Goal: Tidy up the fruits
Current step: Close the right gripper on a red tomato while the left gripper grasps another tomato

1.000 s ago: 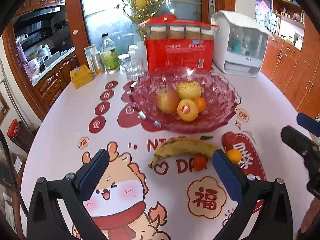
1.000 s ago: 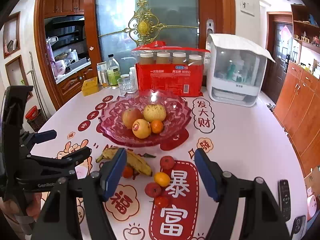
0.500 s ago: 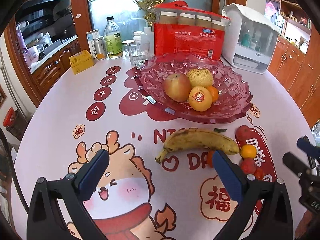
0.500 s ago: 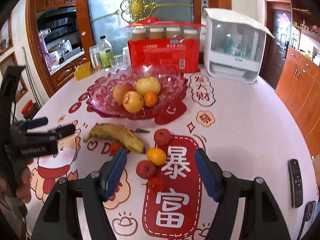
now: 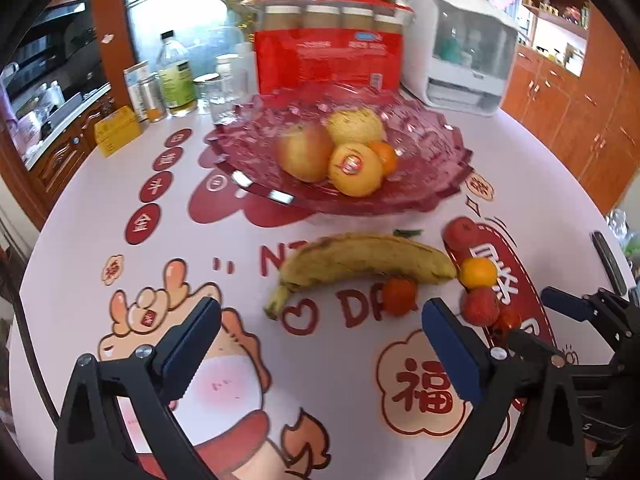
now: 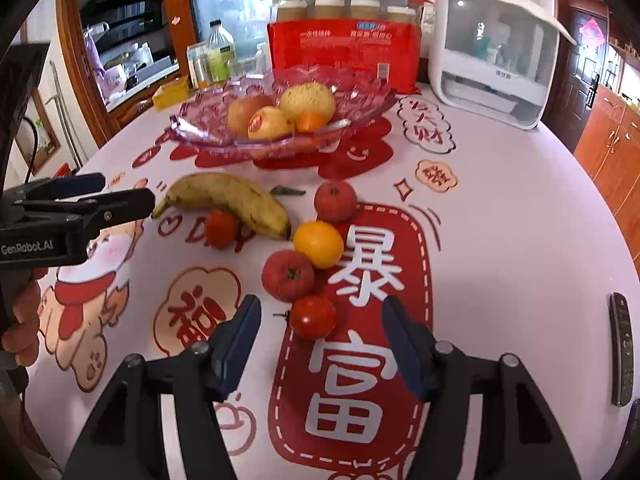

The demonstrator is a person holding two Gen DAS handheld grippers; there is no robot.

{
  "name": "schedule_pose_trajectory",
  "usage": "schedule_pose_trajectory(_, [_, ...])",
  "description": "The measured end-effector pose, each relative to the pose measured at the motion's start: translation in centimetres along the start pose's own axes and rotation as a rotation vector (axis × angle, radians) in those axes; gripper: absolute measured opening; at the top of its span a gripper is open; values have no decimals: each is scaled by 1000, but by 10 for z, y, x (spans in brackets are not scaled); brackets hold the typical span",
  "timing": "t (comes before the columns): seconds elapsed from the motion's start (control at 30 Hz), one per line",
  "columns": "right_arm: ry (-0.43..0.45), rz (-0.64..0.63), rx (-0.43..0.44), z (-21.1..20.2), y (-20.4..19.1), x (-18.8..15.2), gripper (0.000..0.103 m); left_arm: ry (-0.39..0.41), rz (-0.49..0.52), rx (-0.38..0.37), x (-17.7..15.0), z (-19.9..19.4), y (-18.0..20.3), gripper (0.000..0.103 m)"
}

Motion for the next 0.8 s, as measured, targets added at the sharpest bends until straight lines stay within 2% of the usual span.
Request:
schedule_pose_trajectory(0.3, [-45,-8,14,23,2,-9,39,-15,41,-63,0,13,30,98])
schedule_pose_trajectory(0.43, [-21,-30,7,22,1,-9,30,-25,24,-80,0,21,31,95])
schedule_pose_trajectory(0.63, [-7,-19,21,21,5,-10,29,-58,-33,-126,-1,39,29,82])
schedule_pose_trajectory(0.8, [-1,-2,32,20,9,-10,29,-68,-75,-151,-3,48,29,78])
Point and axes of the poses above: each gripper's, at about its wrist camera, not at the fingertips, and z roughly the way its jaws point, y to its right, x to its top, the point moved 4 cm from there along z, roughly the way its jaws point, and after that the axes turned 13 degrees about z, right-handed, at the moved point
